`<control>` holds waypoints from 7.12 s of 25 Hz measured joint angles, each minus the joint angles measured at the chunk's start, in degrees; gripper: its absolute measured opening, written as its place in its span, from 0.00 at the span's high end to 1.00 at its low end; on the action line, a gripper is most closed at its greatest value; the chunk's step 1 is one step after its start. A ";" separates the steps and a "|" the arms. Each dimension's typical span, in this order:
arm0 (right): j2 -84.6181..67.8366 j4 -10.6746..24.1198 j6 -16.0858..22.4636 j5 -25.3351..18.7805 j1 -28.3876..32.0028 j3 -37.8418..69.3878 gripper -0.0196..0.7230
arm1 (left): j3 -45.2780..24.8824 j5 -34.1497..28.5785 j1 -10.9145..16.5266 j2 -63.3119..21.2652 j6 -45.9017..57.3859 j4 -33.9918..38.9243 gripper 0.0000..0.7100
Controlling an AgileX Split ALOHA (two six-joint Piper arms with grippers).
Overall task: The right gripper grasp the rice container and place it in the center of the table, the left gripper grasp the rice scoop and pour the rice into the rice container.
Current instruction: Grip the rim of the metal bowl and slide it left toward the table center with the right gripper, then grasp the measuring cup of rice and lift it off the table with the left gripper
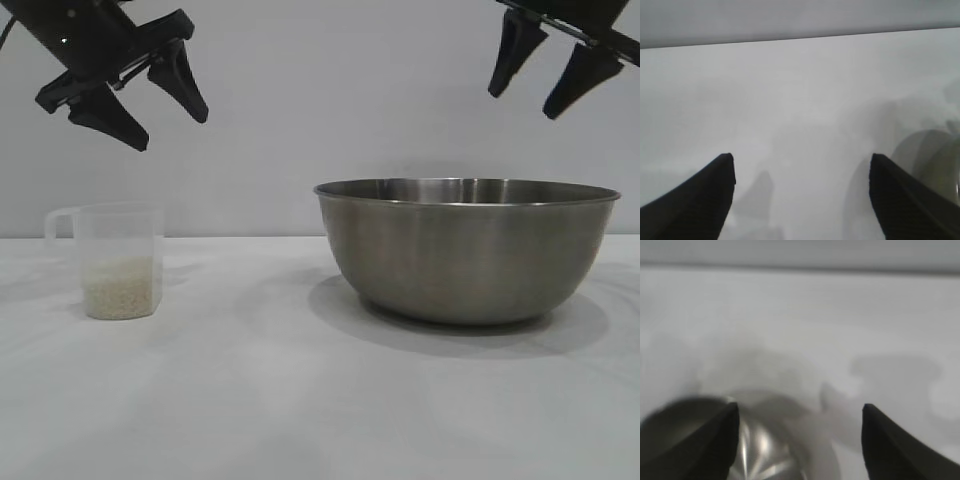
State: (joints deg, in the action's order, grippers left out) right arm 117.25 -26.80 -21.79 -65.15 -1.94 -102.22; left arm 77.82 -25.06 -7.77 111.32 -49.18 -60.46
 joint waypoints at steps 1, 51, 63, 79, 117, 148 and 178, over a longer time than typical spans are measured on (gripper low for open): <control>0.00 0.81 0.13 -1.85 0.00 0.00 0.38 | 0.00 0.00 0.00 0.00 0.00 0.00 0.31; 7.60 -0.77 0.06 -3.82 -11.56 10.23 0.79 | 0.00 -0.43 -0.05 0.00 0.00 0.00 0.31; 1.47 3.85 0.55 -4.12 -11.56 10.23 0.32 | 0.00 -1.50 -0.05 0.00 0.00 0.00 0.31; -16.27 16.62 12.09 -5.28 -1.65 12.85 0.34 | 0.00 -1.63 -0.05 0.00 0.00 0.00 0.31; -109.03 22.21 16.48 -8.04 -1.65 68.80 0.34 | 0.00 -1.63 -0.05 0.00 0.00 0.00 0.31; -115.39 23.59 16.62 -0.34 -1.65 74.23 0.34 | 0.00 -8.67 -0.05 -8.49 4.02 15.21 0.31; -115.39 23.59 16.62 -0.34 -1.65 74.23 0.34 | -32.72 -9.48 -0.05 -41.34 49.00 53.88 0.31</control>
State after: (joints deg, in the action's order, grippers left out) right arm 1.86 -3.22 -5.17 -65.49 -3.59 -27.99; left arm 45.11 -34.54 -7.82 69.97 -0.19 -6.58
